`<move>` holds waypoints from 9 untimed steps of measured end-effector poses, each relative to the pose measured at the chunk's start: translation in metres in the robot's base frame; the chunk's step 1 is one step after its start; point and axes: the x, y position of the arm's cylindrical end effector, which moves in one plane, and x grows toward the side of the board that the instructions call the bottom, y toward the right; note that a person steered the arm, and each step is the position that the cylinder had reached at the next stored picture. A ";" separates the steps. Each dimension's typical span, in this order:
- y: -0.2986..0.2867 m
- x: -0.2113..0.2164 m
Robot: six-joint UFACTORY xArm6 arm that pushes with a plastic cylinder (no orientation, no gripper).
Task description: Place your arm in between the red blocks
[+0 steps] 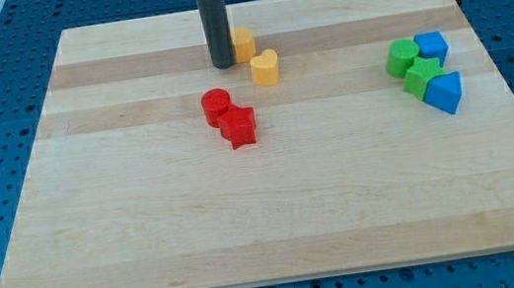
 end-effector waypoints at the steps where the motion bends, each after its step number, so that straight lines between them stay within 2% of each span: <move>1: -0.037 0.019; 2: -0.083 0.054; 3: -0.097 0.112; 4: -0.091 0.150; 5: -0.066 0.161; 8: 0.006 0.132; 9: 0.006 0.118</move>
